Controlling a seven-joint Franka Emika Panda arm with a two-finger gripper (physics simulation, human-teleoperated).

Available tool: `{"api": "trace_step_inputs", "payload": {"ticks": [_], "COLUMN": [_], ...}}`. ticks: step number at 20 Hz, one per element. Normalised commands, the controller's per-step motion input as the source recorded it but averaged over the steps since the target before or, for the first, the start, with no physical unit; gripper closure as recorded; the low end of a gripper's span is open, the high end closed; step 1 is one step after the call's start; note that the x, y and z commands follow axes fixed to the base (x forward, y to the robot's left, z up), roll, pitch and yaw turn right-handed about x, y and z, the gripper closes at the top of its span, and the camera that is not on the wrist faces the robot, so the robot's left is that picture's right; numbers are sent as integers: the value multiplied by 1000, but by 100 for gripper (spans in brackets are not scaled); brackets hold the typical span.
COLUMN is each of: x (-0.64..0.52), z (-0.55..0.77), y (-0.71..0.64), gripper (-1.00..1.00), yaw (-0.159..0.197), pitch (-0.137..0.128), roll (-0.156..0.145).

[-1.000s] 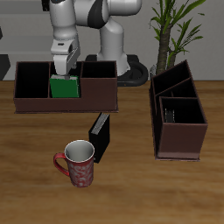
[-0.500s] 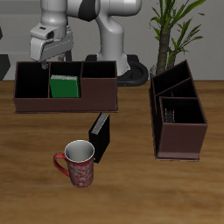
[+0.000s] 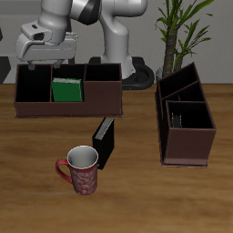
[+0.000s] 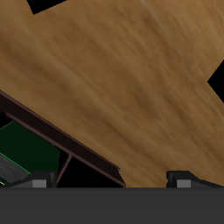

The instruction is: Place the yellow book into the left desk caddy's right compartment and place the green book into the back desk caddy's front compartment and place the black book into the back desk caddy's back compartment

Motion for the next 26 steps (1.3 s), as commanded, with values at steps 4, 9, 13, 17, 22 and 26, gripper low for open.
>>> {"api": "trace_step_inputs", "payload": {"ticks": [4,9,13,17,22,26], "x": [445,446,413,521,471,347], "z": [244,119,52,19,-31,-52], "y": [180,313,442,396,316,278], "gripper": [-100,-100,-100,-100,-100,-100], "yaw": [-326,-148,-71,-107,-108,-88], "pitch": [17,57,21,40,5,-8], "roll": [9,53,47,49,36,29]}}
